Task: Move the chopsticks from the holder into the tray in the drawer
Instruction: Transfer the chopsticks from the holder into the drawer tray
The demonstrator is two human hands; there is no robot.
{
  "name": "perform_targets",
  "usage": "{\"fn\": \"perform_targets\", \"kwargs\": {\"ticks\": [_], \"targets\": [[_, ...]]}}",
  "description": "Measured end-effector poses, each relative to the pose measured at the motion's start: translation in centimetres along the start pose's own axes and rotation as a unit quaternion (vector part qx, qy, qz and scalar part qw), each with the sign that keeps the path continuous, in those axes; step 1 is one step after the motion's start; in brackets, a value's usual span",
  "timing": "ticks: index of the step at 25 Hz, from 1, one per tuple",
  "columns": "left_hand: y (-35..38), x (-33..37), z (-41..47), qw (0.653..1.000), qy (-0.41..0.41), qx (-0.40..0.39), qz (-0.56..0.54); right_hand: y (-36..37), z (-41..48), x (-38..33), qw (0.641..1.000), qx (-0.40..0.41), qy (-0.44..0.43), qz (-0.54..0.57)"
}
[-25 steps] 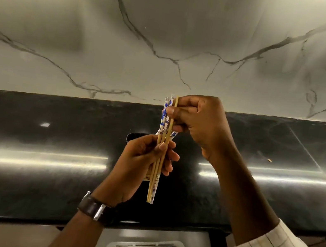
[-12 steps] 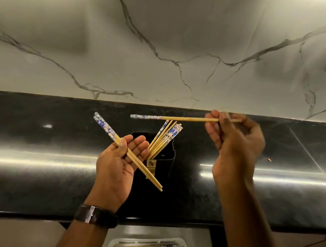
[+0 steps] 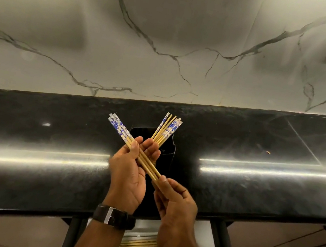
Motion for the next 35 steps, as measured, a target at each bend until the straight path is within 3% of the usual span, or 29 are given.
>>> {"fn": "perform_targets", "kwargs": {"ticks": [3,6,8,11,13,16,22,23,24,26,27,31,35], "targets": [[-0.5,-0.8,-0.6,0.998,-0.010,-0.016,0.063,-0.2,-0.5,0.3,0.995,0.002,-0.009,-0.102],[-0.5,-1.0,-1.2,0.977,-0.032,-0.073,0.198,0.1,-1.2,-4.1,0.968,0.003,-0.141,-0.209],[-0.3,-1.7,-2.2,0.937,-0.066,-0.146,0.310,0.9,-1.1,-7.7,0.949,-0.025,-0.221,-0.224],[-0.3,-3.3,-4.1,0.878,-0.138,-0.247,0.387,2.4,-0.6,-12.5,0.893,-0.072,-0.337,-0.290],[-0.8,-4.2,-4.7,0.857,-0.170,-0.268,0.405,2.9,0.1,-14.0,0.844,-0.078,-0.392,-0.357],[-2.0,-4.8,-4.7,0.837,-0.192,-0.267,0.437,2.6,1.4,-13.1,0.800,-0.084,-0.413,-0.427],[-5.1,-6.1,-4.6,0.819,-0.252,-0.258,0.447,1.0,3.2,-9.6,0.749,-0.099,-0.370,-0.541],[-5.7,-6.5,-4.4,0.817,-0.260,-0.250,0.450,0.7,3.5,-8.8,0.758,-0.115,-0.347,-0.540],[-6.3,-6.9,-4.2,0.815,-0.267,-0.242,0.454,0.2,4.0,-7.7,0.795,-0.131,-0.308,-0.506],[-7.3,-7.5,-3.8,0.811,-0.274,-0.223,0.467,-1.8,5.0,-4.8,0.917,-0.140,-0.169,-0.333],[-8.0,-7.8,-3.6,0.807,-0.277,-0.215,0.475,-2.7,5.2,-2.8,0.953,-0.136,-0.092,-0.256],[-10.6,-8.9,-3.6,0.774,-0.322,-0.191,0.510,-4.1,4.6,3.4,0.966,-0.142,0.024,-0.216],[-14.2,-9.6,-3.7,0.741,-0.369,-0.165,0.536,-6.6,5.8,6.5,0.987,-0.043,0.111,-0.111]]}}
Point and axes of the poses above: each hand's wrist, its own z-axis towards the middle knuckle, its own y-axis out of the palm, x = y × z, the point moved 9 cm from there along z, towards the middle knuckle, and after that the axes turned 10 degrees about -z, right-handed, at the moved point
